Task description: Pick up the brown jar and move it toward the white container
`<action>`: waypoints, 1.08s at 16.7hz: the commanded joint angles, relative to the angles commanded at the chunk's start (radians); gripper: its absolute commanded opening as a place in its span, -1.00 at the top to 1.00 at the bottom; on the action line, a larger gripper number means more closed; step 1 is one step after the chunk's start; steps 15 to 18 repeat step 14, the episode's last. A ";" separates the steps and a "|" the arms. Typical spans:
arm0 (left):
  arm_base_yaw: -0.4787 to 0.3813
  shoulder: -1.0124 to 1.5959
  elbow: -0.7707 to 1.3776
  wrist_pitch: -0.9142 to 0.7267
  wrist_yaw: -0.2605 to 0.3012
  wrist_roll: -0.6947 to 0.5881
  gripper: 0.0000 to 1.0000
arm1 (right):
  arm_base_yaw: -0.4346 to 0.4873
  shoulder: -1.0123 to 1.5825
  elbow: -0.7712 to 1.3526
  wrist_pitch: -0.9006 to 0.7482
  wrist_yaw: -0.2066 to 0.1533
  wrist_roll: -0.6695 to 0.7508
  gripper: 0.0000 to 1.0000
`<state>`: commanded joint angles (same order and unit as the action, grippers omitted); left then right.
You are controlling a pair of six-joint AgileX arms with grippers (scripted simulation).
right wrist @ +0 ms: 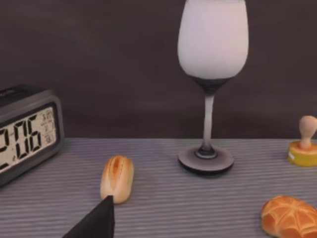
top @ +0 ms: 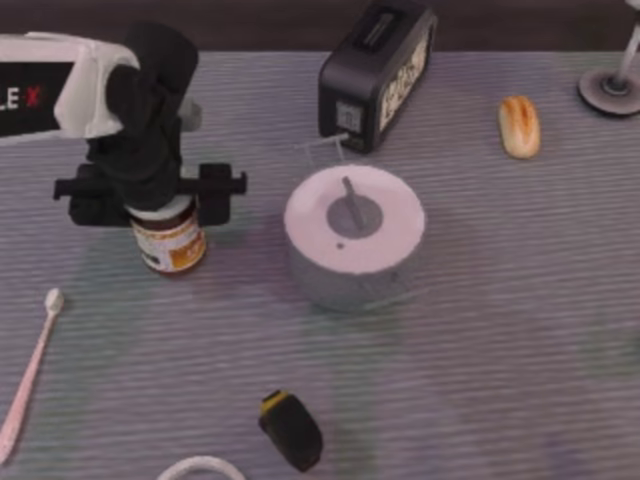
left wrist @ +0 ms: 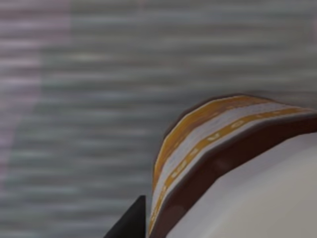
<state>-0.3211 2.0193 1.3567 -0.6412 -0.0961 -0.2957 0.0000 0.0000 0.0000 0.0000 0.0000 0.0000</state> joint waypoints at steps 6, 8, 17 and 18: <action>0.000 0.000 0.000 0.000 0.000 0.000 -0.66 | 0.000 0.000 0.000 0.000 0.000 0.000 -1.00; 0.000 0.000 0.000 0.000 0.000 0.000 -0.96 | 0.000 0.000 0.000 0.000 0.000 0.000 -1.00; 0.000 0.000 0.000 0.000 0.000 0.000 -1.00 | 0.000 0.000 0.000 0.000 0.000 0.000 -1.00; 0.000 0.000 0.000 0.000 0.000 0.000 -1.00 | 0.000 0.000 0.000 0.000 0.000 0.000 -1.00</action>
